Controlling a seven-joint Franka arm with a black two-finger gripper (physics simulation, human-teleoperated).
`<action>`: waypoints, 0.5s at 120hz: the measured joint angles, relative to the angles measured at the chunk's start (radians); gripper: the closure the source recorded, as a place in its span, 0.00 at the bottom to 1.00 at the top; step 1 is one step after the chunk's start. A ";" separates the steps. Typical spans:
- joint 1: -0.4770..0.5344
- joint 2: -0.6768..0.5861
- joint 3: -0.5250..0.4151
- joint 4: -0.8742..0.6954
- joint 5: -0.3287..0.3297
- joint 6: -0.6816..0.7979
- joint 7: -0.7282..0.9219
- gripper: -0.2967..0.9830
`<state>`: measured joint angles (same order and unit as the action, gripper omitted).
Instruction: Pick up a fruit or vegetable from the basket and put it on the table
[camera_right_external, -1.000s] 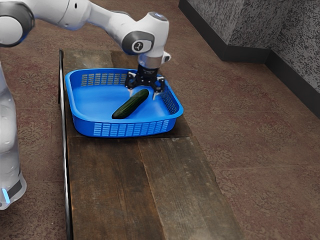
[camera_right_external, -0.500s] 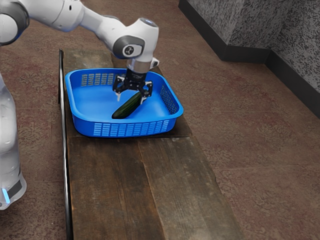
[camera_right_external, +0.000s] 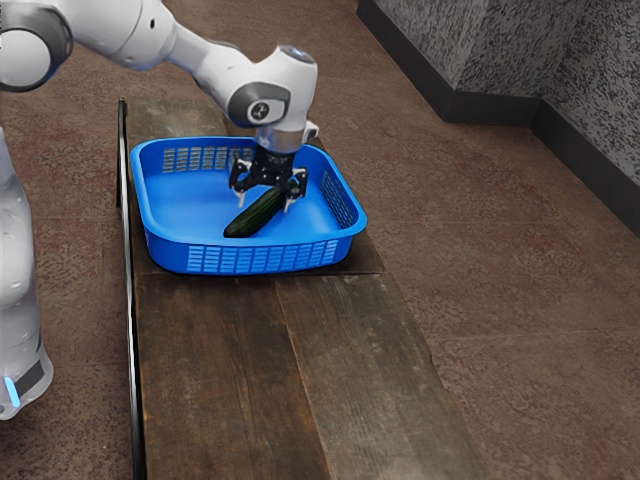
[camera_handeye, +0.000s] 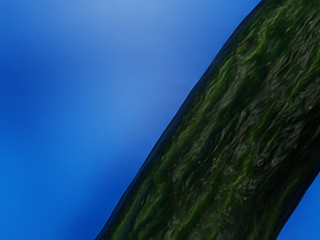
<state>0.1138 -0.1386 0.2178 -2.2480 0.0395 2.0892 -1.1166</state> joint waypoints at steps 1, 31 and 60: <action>0.000 0.001 0.000 0.000 0.000 0.000 0.000 0.23; 0.000 0.008 0.000 -0.001 -0.001 0.008 0.000 0.30; 0.000 0.009 0.000 -0.001 0.000 0.009 -0.001 0.43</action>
<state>0.1136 -0.1297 0.2178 -2.2491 0.0393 2.0984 -1.1177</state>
